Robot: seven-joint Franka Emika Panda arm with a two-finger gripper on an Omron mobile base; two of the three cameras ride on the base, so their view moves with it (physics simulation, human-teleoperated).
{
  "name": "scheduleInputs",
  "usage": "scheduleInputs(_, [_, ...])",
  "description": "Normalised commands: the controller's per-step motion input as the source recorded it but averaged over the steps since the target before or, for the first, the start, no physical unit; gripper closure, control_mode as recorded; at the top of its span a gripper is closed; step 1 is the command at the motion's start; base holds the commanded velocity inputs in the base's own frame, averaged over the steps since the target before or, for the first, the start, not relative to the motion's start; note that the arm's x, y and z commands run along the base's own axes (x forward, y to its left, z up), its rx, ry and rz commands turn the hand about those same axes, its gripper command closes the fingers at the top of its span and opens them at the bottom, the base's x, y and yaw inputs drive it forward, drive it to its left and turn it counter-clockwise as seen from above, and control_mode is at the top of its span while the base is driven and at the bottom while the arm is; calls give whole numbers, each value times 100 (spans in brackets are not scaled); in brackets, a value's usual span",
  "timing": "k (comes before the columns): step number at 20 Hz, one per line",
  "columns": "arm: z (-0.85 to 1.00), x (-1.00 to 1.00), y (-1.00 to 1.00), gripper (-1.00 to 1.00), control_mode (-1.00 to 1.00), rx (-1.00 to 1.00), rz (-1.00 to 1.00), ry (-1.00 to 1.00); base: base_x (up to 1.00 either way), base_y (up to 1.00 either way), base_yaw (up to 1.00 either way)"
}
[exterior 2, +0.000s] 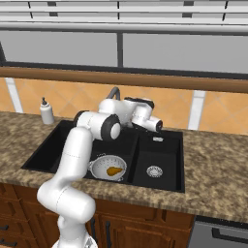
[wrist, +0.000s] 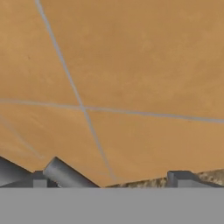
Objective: Put the colander in the sink, put the pear in the colander, and turn on the sink faucet and pour water over the colander.
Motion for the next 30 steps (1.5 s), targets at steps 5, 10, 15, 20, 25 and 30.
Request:
scheduleInputs(5, [-14, 20, 7, 100, -100, -5, 0, 0, 0, 0, 0])
scheduleInputs(10, [-10, 5, -8, 100, -100, 0, 0, 0, 0, 0, 0])
scheduleInputs(15, [-4, 0, -39, 100, -100, 0, 0, 0, 0, 0, 0])
scheduleInputs(20, [-6, 0, -68, 100, -100, 0, -2, 0, 0, 0, 0])
scheduleInputs(25, [-6, 0, -84, 100, -100, 0, -7, 0, 0, 0, 0])
scheduleInputs(30, [-4, 0, -88, 100, -100, 0, -7, 0, 0, 0, 0])
